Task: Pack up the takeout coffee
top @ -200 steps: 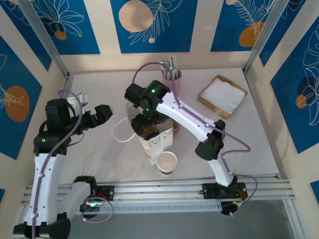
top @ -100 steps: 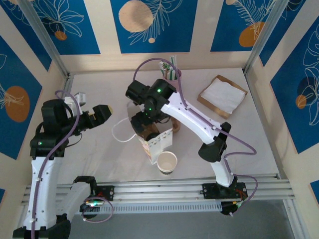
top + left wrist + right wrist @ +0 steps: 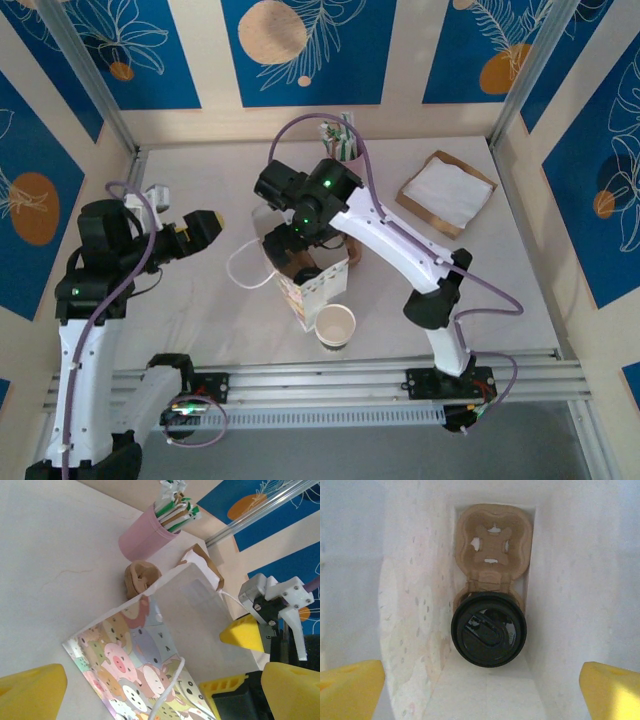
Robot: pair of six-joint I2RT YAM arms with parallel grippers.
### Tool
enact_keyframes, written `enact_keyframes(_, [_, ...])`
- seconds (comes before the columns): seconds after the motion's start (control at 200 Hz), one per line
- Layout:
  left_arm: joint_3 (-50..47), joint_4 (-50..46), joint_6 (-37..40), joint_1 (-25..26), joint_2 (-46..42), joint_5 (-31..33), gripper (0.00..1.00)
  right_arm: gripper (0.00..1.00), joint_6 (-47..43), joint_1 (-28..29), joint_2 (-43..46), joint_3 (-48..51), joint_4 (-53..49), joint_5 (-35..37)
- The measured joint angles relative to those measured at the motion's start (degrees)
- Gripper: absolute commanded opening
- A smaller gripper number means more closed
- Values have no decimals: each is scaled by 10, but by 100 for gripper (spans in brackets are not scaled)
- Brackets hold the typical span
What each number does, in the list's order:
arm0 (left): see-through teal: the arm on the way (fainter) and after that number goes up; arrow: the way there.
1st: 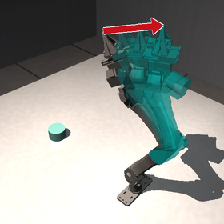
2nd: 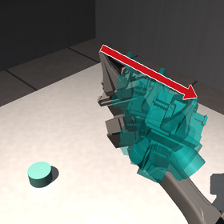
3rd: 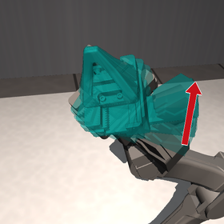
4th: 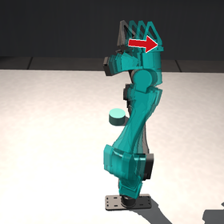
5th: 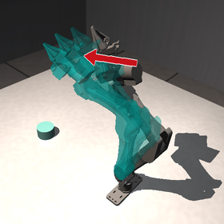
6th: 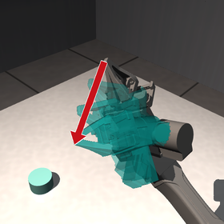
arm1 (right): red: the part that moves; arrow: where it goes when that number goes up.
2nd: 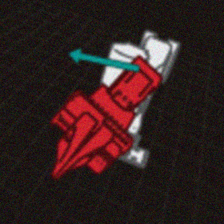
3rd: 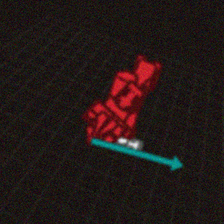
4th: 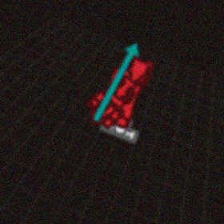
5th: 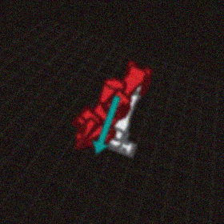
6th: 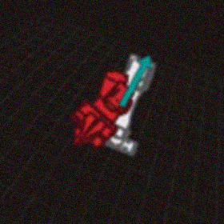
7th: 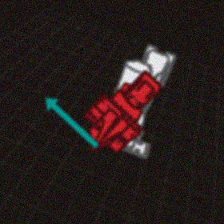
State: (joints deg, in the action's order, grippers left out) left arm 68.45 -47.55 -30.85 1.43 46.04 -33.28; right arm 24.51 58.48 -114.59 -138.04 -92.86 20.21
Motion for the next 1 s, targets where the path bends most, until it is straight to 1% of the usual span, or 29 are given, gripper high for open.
enact_keyframes(0.335, [19,-1,0,0,-9,-12,100,100,0,8,69,6,3,6])
enact_keyframes(0.52, [26,-1,0,0,-14,-12,100,100,0,9,85,19,9,6])
enact_keyframes(0.675, [29,-1,0,0,-19,-13,100,100,0,12,106,54,37,6])
enact_keyframes(1.0, [37,-1,-5,0,-32,-21,100,99,-1,12,197,134,110,4])
